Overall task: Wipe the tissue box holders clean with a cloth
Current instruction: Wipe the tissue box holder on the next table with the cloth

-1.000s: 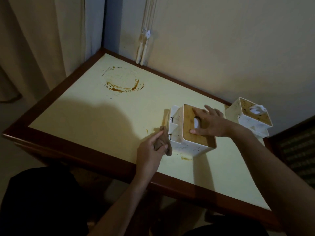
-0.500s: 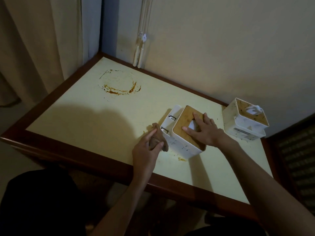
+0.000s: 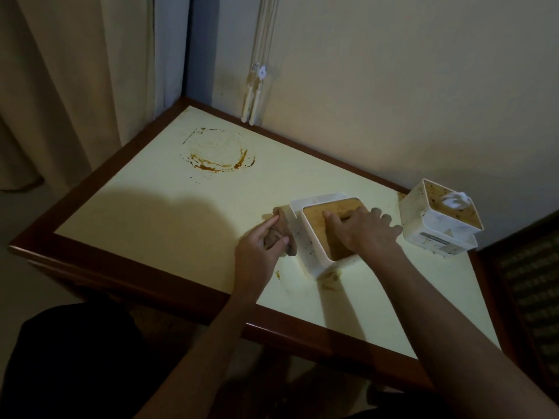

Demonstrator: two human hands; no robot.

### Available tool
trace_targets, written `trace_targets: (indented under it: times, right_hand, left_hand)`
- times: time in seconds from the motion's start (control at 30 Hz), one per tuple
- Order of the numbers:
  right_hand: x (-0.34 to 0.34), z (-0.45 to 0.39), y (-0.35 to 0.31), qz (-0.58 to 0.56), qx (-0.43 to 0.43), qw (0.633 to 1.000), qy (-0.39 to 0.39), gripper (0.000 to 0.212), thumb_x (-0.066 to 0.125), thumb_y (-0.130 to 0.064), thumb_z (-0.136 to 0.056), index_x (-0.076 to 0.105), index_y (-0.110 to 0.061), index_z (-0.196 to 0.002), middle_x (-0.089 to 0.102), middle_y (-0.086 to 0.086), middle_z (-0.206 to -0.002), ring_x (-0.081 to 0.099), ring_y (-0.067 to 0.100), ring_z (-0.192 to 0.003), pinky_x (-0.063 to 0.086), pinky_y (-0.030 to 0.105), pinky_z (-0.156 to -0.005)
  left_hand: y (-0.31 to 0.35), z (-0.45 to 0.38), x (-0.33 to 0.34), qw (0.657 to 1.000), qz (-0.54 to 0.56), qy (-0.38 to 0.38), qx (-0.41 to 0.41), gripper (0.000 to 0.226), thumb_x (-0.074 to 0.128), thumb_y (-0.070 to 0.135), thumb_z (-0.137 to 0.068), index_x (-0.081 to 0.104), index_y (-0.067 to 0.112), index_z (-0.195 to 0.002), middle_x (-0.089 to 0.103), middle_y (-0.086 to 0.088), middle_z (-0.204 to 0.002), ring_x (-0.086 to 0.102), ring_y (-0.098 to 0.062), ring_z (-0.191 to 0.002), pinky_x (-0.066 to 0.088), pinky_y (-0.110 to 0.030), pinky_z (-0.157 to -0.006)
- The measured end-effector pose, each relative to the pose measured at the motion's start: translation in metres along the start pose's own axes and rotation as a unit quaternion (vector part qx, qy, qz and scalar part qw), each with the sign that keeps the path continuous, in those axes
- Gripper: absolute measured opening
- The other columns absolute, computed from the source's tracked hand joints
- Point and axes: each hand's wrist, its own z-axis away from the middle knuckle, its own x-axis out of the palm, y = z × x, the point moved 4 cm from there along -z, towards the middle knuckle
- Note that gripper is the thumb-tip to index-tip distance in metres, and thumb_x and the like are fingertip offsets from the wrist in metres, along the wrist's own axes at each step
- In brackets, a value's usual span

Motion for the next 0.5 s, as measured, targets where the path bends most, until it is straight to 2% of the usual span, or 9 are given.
trace_targets:
  times: [0.13,0.2,0.3,0.4,0.43,0.5]
  right_hand:
    - [0.012,-0.012,0.011,-0.042,-0.12,0.992,-0.026,0.076,0.029,-0.069,-0.089,0.017,-0.024,-0.149,-0.002,0.006,-0.16,-0.005,0.034,-0.146,0.005,0.058,-0.112]
    - [0.026,-0.016,0.015,-0.065,-0.161,0.983,-0.057,0.076,0.023,-0.067,-0.091,-0.001,-0.028,-0.151,-0.014,-0.001,-0.159,-0.014,0.03,-0.146,0.001,0.057,-0.114]
    - [0.039,-0.017,0.018,-0.104,-0.174,0.978,-0.057,0.074,0.019,-0.065,-0.092,-0.013,-0.031,-0.149,-0.016,-0.003,-0.159,-0.015,0.029,-0.145,0.0,0.056,-0.115]
    - [0.041,-0.018,0.018,-0.103,-0.171,0.978,-0.061,0.074,0.017,-0.066,-0.091,-0.015,-0.032,-0.149,-0.018,-0.003,-0.158,-0.016,0.029,-0.145,-0.002,0.056,-0.115]
    - [0.04,-0.019,0.018,-0.102,-0.169,0.978,-0.063,0.074,0.016,-0.066,-0.091,-0.016,-0.032,-0.149,-0.019,-0.003,-0.158,-0.017,0.029,-0.145,-0.002,0.056,-0.115]
    - [0.04,-0.02,0.018,-0.106,-0.166,0.978,-0.069,0.073,0.017,-0.065,-0.092,-0.015,-0.032,-0.149,-0.02,-0.002,-0.158,-0.017,0.029,-0.145,-0.003,0.055,-0.114]
  left_hand:
    - [0.001,-0.022,0.001,0.997,0.052,-0.041,-0.026,0.054,0.072,0.007,-0.079,0.057,0.014,-0.13,0.065,0.005,-0.113,0.066,-0.014,-0.103,0.054,-0.041,-0.092]
    - [0.002,-0.032,0.006,0.997,0.053,-0.052,-0.029,0.053,0.071,0.007,-0.081,0.056,0.015,-0.131,0.063,0.006,-0.114,0.064,-0.014,-0.106,0.052,-0.04,-0.095]
    - [0.004,-0.037,0.016,0.998,0.034,-0.042,-0.026,0.051,0.07,0.008,-0.082,0.056,0.016,-0.131,0.062,0.007,-0.12,0.061,-0.011,-0.11,0.05,-0.034,-0.098]
    - [0.012,-0.021,0.028,1.0,-0.01,0.014,0.008,0.045,0.07,0.003,-0.081,0.062,0.01,-0.124,0.062,-0.005,-0.125,0.058,-0.012,-0.114,0.047,-0.027,-0.1]
    - [0.015,-0.01,0.033,0.999,-0.02,0.028,0.018,0.042,0.069,0.002,-0.082,0.063,0.009,-0.123,0.061,-0.006,-0.125,0.057,-0.011,-0.114,0.045,-0.02,-0.098]
    - [0.023,0.021,0.042,0.999,-0.01,0.032,0.019,0.038,0.066,-0.001,-0.084,0.063,0.009,-0.121,0.057,0.0,-0.122,0.053,0.002,-0.109,0.039,-0.003,-0.091]
